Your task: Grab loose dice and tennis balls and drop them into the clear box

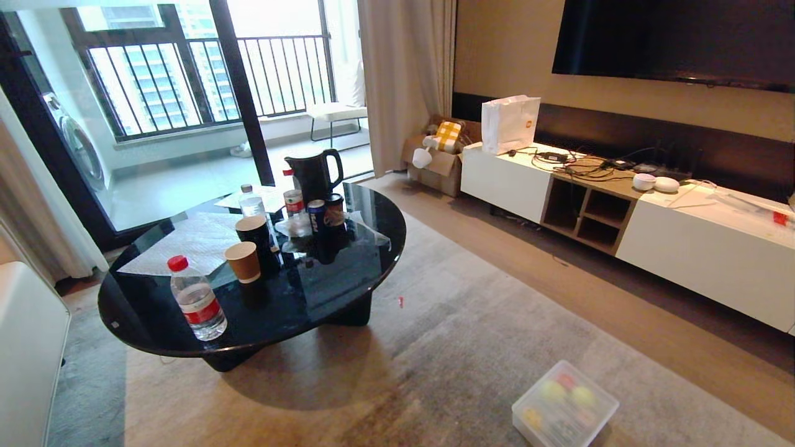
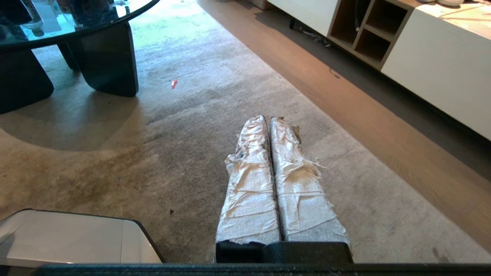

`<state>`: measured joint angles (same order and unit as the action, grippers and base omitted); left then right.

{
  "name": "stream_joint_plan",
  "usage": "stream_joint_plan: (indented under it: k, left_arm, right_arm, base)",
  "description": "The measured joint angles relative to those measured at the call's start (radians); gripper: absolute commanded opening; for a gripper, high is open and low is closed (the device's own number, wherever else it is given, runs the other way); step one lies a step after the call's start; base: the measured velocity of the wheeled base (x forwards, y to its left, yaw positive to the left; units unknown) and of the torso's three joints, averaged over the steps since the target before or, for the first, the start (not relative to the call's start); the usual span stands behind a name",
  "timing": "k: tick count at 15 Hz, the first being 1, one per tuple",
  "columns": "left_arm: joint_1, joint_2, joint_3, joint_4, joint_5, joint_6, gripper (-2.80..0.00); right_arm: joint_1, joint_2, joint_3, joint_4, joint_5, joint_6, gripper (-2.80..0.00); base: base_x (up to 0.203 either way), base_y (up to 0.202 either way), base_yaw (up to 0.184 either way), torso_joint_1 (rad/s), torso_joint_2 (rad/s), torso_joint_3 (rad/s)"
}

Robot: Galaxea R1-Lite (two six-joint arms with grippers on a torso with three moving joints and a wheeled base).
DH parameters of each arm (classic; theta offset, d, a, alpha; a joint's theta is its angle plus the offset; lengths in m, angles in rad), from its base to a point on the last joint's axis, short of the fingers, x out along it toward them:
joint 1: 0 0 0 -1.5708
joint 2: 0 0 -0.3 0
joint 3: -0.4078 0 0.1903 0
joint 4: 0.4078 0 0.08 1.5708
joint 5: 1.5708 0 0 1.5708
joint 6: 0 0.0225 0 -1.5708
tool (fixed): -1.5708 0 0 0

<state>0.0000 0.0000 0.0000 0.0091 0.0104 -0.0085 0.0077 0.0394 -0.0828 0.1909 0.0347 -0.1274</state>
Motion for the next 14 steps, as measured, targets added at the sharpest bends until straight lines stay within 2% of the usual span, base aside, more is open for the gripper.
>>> stream_joint_plan:
  k: [14]
  left_arm:
    - [0.000, 0.000, 0.000, 0.000, 0.000, 0.000, -2.80]
  right_arm:
    - [0.000, 0.001, 0.000, 0.000, -0.001, 0.000, -2.80]
  base:
    - [0.000, 0.000, 0.000, 0.000, 0.00, 0.002]
